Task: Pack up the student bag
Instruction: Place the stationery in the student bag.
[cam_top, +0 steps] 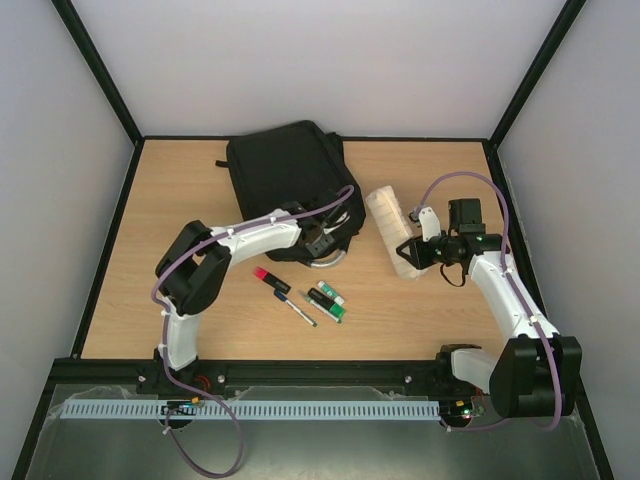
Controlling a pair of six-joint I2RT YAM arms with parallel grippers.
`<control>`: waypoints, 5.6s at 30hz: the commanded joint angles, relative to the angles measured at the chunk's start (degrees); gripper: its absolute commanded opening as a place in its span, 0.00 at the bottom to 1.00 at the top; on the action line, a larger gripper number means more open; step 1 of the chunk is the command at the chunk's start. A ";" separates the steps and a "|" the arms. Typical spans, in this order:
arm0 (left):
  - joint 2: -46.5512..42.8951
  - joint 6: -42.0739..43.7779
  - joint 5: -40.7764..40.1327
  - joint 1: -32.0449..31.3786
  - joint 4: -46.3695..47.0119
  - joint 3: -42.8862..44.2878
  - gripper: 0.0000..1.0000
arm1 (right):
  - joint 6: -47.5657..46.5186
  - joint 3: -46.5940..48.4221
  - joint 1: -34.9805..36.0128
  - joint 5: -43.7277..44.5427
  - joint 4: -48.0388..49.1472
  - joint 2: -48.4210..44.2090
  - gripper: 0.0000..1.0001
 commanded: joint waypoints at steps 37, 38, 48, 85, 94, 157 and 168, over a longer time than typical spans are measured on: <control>-16.34 -2.26 -14.21 -0.94 7.26 -3.84 0.02 | -0.33 12.41 3.60 -20.50 -16.81 9.48 0.01; -16.44 -2.56 -14.37 -0.23 7.68 -3.96 0.02 | -0.19 13.50 4.13 -19.94 -17.29 9.90 0.01; -15.35 -8.21 -9.25 4.29 8.87 -3.88 0.02 | 1.26 15.22 9.98 -30.01 -19.96 17.21 0.01; -30.01 -15.93 10.15 9.92 18.51 -11.67 0.02 | 38.73 12.25 22.31 -26.68 19.14 37.23 0.01; -31.09 -16.60 12.28 9.92 19.20 -12.36 0.02 | 48.25 15.40 22.49 -26.28 31.61 42.57 0.01; -30.96 -15.20 11.62 9.22 17.39 -12.18 0.02 | 3.35 3.09 32.41 9.79 20.85 15.67 0.28; -30.95 -15.11 11.95 9.22 16.87 -12.05 0.02 | -12.85 -1.08 45.40 29.38 29.91 19.36 0.06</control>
